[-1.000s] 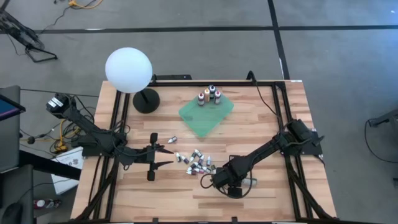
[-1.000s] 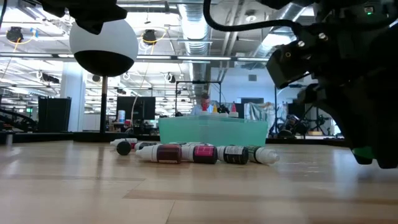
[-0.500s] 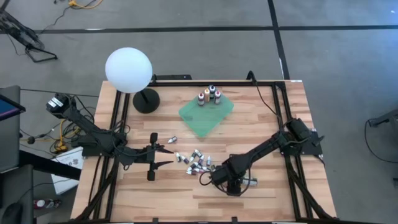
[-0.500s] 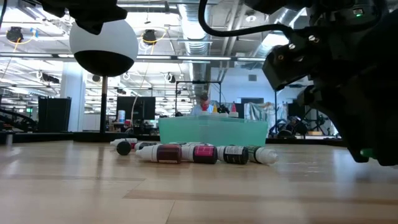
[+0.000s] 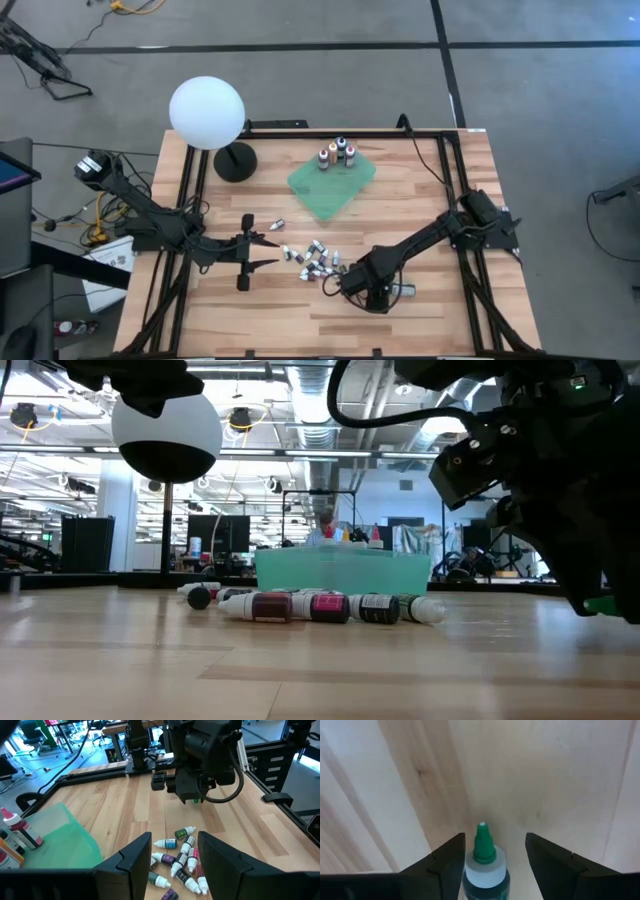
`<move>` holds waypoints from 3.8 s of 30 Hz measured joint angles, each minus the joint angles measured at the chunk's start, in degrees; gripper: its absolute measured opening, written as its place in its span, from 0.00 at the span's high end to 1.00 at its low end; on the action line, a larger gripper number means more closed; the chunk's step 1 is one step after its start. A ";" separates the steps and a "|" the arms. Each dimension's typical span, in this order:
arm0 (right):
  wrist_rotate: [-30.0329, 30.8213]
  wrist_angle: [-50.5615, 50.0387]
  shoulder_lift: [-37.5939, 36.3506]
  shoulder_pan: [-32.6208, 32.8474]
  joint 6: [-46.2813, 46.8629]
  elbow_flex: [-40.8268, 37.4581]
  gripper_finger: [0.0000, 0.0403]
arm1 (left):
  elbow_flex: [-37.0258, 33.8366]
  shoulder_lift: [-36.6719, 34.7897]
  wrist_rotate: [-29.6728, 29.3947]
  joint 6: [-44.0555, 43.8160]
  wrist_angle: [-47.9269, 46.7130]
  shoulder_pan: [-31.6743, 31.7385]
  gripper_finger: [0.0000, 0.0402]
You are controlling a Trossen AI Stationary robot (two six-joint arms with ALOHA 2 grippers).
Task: Pick & Place food coloring
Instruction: Put the bottom green food coloring bottle into the green bin
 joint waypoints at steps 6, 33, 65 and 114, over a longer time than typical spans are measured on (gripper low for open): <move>-2.30 0.41 0.00 0.00 0.59 0.04 0.46 | 0.00 0.00 0.03 -0.04 0.09 0.01 0.61; -2.38 -1.54 0.00 0.00 5.74 0.00 0.44 | 0.00 0.00 0.06 -0.13 0.08 0.01 0.61; -3.79 0.41 0.00 0.28 5.29 -2.82 0.45 | 0.00 0.00 0.04 -0.77 0.53 0.02 0.61; -2.52 0.21 0.00 0.30 0.68 -2.82 0.70 | 0.00 0.00 0.04 -1.27 0.29 0.01 0.61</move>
